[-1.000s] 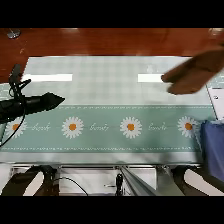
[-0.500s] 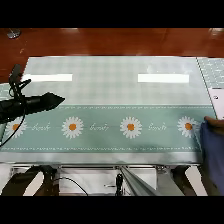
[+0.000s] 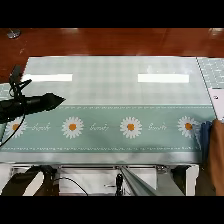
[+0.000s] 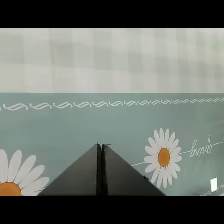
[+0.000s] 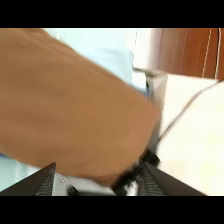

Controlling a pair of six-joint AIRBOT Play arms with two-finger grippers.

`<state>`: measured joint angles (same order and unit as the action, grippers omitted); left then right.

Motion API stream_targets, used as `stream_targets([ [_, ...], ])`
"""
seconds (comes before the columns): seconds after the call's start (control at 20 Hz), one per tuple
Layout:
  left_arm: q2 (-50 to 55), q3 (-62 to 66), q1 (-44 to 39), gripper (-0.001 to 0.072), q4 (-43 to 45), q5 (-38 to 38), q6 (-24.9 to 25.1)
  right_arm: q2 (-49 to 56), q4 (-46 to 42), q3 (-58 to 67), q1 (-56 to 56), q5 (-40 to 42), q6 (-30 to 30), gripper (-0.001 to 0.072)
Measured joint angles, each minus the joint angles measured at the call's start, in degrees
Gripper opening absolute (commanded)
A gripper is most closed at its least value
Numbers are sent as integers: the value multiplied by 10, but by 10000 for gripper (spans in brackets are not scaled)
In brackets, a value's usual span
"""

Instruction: Fold the shirts.

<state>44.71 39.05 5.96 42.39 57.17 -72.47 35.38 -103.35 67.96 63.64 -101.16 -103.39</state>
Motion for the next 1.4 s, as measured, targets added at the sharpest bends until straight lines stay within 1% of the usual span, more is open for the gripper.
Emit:
stream_targets([
  [0.05,6,11,0,36,0,0,0,6,48,8,1,31,11,23],
  [0.1,17,31,0,36,0,0,0,13,114,16,2,65,26,20],
  [0.2,54,96,-5,36,-5,0,0,32,288,28,-18,156,63,20],
  [0.25,77,138,-12,35,-9,1,0,46,380,31,-49,211,81,20],
  [0.3,107,188,-25,35,-9,2,0,59,443,34,-90,251,98,20],
  [0.35,135,235,-41,35,-6,4,0,78,482,36,-148,288,115,20],
  [0.4,166,283,-64,35,2,7,0,98,494,37,-210,313,127,20],
  [0.45,193,319,-86,35,20,16,-4,122,490,38,-285,331,137,20],
  [0.5,217,348,-111,36,47,22,-12,148,469,39,-357,343,144,21],
  [0.6,251,365,-152,37,112,31,-43,208,389,40,-498,356,149,20],
  [0.65,263,359,-165,36,141,34,-61,242,341,38,-562,365,137,20],
  [0.75,280,335,-173,36,201,35,-95,306,247,34,-649,370,95,20],
  [0.85,288,318,-167,37,231,41,-112,368,182,30,-696,370,55,20],
  [0.95,291,309,-157,36,251,47,-123,413,148,28,-720,368,29,20],
  [1.15,295,301,-146,37,266,58,-133,451,116,27,-740,356,4,20],
  [1.4,298,299,-143,37,273,61,-136,463,106,26,-746,351,-4,20],
])
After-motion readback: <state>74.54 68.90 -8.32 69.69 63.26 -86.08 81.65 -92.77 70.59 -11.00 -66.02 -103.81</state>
